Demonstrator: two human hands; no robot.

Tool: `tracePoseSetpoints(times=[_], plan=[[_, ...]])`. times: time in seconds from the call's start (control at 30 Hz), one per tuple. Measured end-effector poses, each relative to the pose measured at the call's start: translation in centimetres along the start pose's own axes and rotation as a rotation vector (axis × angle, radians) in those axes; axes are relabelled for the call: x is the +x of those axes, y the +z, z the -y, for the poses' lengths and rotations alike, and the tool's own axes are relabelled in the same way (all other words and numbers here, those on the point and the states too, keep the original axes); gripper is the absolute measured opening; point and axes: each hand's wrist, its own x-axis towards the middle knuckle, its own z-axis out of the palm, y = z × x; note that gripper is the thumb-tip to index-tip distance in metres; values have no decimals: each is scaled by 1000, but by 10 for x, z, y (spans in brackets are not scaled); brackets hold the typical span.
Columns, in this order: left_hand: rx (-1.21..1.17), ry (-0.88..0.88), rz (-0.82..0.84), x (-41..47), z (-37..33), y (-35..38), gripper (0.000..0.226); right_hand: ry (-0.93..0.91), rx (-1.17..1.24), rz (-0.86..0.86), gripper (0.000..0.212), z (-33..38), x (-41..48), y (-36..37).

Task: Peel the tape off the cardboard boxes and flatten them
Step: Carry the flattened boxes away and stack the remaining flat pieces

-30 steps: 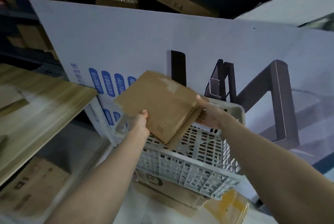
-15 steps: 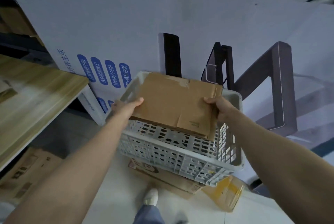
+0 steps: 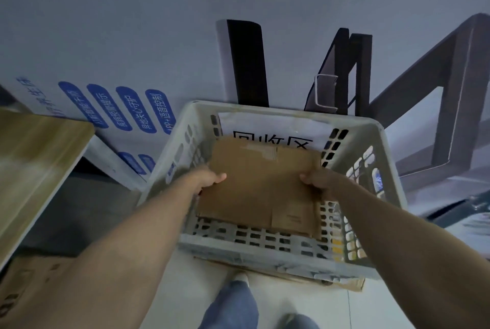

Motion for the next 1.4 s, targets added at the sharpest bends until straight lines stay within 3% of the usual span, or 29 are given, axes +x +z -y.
tracePoseSetpoints(times=[0.1,0.23,0.33,0.53,0.6,0.7,0.93,1.2,1.4], plan=[[236,13,-43,30,2,5,76,19,-65,-81,54,-5,27,11],[358,16,42,66,16,15,71,40,-105,-121,51,-23,55,19],[404,49,93,82,22,22,61,33,-228,-145,35,-30,67,23],[537,38,33,98,26,34,62,0,-464,-224,12,-27,82,28],[596,4,6,101,23,39,62,43,-474,-238,20,-26,85,29],[663,-46,6,103,18,44,63,83,-541,-232,11,-28,86,28],[721,-62,-15,110,11,52,57,81,-649,-288,45,-31,86,31],[659,16,-150,88,10,49,58,93,-674,-397,28,-23,69,41],[512,62,-155,98,13,44,10,62,-719,-445,31,-10,70,45]])
